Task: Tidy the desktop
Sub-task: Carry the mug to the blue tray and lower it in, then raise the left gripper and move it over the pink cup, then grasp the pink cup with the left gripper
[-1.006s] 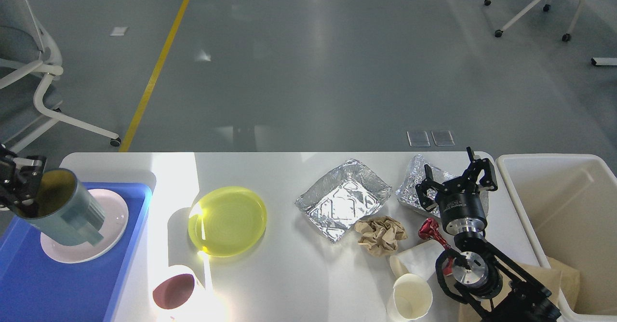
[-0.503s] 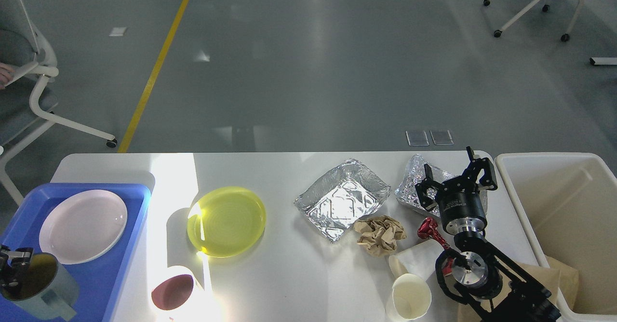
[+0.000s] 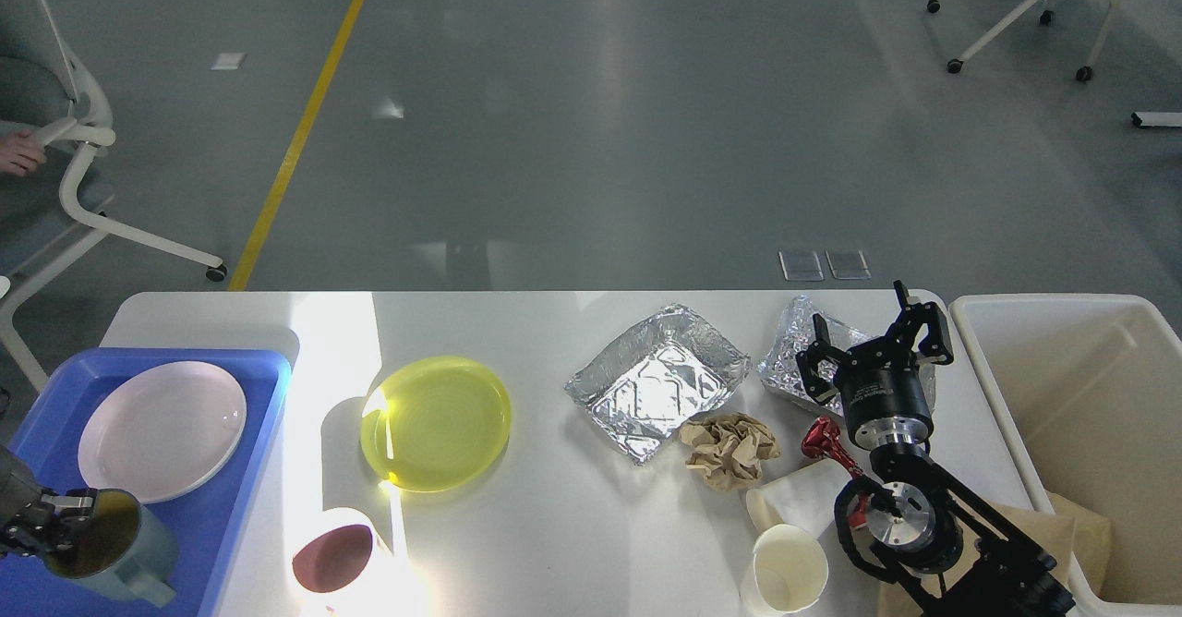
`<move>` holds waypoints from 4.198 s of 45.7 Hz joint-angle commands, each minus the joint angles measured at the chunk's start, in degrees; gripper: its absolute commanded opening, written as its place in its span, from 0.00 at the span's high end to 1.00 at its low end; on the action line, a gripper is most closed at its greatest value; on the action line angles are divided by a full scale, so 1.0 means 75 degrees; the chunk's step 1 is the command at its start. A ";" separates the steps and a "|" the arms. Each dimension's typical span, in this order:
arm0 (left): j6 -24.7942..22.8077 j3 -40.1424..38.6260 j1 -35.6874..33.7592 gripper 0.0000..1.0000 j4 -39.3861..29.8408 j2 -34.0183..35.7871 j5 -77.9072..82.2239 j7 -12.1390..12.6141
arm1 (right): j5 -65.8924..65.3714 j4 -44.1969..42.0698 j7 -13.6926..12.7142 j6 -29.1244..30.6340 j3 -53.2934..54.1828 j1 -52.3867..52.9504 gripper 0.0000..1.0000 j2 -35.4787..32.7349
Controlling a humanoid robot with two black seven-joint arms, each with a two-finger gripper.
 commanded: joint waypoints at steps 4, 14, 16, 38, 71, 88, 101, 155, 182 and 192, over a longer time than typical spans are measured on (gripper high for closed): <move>0.0010 -0.0138 0.0122 1.00 -0.0136 0.0035 0.0097 -0.0018 | 0.0000 0.0000 0.0000 0.0000 0.0000 0.0006 0.00 0.0002; 0.0033 -0.0114 0.0146 1.00 -0.0125 0.0093 0.0156 -0.0030 | 0.0000 0.0000 0.0000 0.0000 0.0000 -0.0006 0.00 0.0002; 0.0056 -0.0115 0.0146 1.00 -0.0125 0.0116 0.0156 -0.0030 | 0.0000 0.0000 0.0000 0.0000 0.0000 0.0006 0.00 0.0002; 0.0678 -0.0372 0.0790 0.98 -0.0054 0.0152 0.0203 -0.0030 | 0.0000 0.0000 0.0000 0.0000 0.0000 0.0006 0.00 0.0002; 0.0561 -0.0337 0.0708 0.05 -0.0171 0.0574 -0.0805 -0.0018 | 0.0000 0.0000 0.0000 0.0000 0.0000 0.0006 0.00 0.0002; -0.1138 0.1759 -0.1902 0.04 -0.0756 0.0282 -0.0875 0.0052 | 0.0000 0.0000 0.0000 0.0000 0.0000 0.0006 0.00 0.0002; -0.1631 0.4735 -0.6027 0.03 -0.2420 -0.1475 -0.2796 0.0087 | 0.0000 0.0000 0.0000 0.0000 0.0000 0.0006 0.00 0.0002; -0.2463 0.4316 -1.1035 0.03 -0.5293 -0.5087 -0.8164 0.2009 | 0.0000 0.0000 0.0000 0.0000 0.0000 0.0006 0.00 0.0002; 0.0606 0.2453 -0.5575 0.04 -0.4379 -0.4688 -0.5809 0.2009 | 0.0000 0.0000 0.0000 0.0000 0.0000 -0.0006 0.00 0.0002; 0.1146 0.1551 -0.3910 0.04 -0.3910 -0.4396 -0.3842 0.2009 | 0.0000 0.0000 0.0000 0.0000 0.0000 -0.0006 0.00 0.0002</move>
